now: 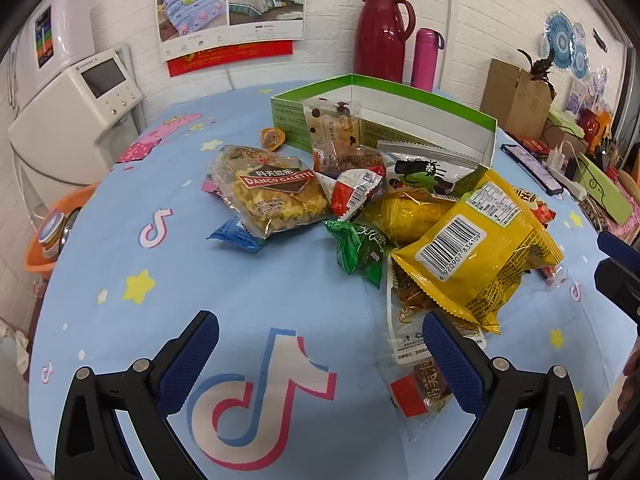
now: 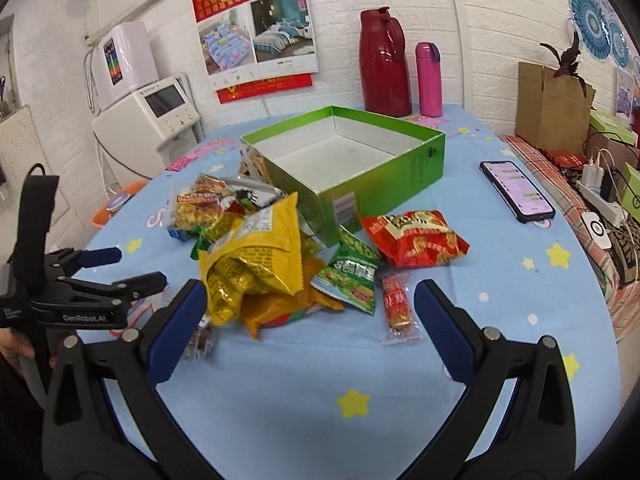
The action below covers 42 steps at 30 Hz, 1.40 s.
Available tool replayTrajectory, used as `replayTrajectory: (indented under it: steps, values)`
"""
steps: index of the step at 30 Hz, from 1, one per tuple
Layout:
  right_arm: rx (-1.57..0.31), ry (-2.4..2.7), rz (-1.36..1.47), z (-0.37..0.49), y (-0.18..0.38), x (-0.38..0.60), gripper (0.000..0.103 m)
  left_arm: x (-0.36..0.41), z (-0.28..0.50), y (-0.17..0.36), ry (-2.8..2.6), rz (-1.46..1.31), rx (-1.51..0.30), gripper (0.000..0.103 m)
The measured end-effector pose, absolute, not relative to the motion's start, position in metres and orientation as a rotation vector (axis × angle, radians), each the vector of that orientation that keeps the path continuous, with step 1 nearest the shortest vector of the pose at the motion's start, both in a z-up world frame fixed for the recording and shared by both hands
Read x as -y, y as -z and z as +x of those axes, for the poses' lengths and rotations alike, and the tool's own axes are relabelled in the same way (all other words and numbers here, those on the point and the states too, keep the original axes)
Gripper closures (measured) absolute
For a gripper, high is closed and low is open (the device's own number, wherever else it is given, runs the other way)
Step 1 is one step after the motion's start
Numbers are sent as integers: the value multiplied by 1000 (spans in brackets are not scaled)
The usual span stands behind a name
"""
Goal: Organize snacks
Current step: 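Move the right tool toward the yellow chip bag in the pile, then close the right tool on the yellow chip bag and lift it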
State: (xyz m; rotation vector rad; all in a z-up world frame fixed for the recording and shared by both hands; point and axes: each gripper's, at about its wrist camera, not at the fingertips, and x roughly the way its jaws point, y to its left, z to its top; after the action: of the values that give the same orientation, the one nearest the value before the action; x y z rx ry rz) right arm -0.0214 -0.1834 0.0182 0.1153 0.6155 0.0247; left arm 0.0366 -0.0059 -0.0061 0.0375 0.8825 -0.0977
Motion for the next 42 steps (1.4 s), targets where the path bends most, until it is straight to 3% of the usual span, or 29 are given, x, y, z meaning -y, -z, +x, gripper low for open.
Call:
replayTrajectory:
  steps: [10, 14, 17, 21, 31, 36, 40, 42]
  values:
    - [-738, -95, 125, 28, -11, 178, 0, -12, 52, -1, 299, -152, -903, 1]
    - [-757, -122, 132, 32, -5, 178, 1, 2, 65, 8, 420, -204, -965, 17]
    - [-778, -142, 169, 30, 4, 184, 12, 19, 79, 21, 493, -211, -1014, 34]
    - [-803, -146, 173, 25, 9, 187, 35, 29, 94, 33, 541, -269, -1065, 37]
    - [-797, -150, 145, 29, 6, 178, 37, 40, 89, 6, 581, -211, -997, 38]
    - [-819, -156, 171, 29, 17, 177, 53, 42, 104, 14, 571, -220, -1016, 38]
    - [-823, -144, 149, 29, 17, 171, 54, 36, 94, 11, 567, -197, -1007, 50]
    - [-819, -147, 138, 27, 16, 169, 54, 27, 87, 5, 565, -211, -982, 50]
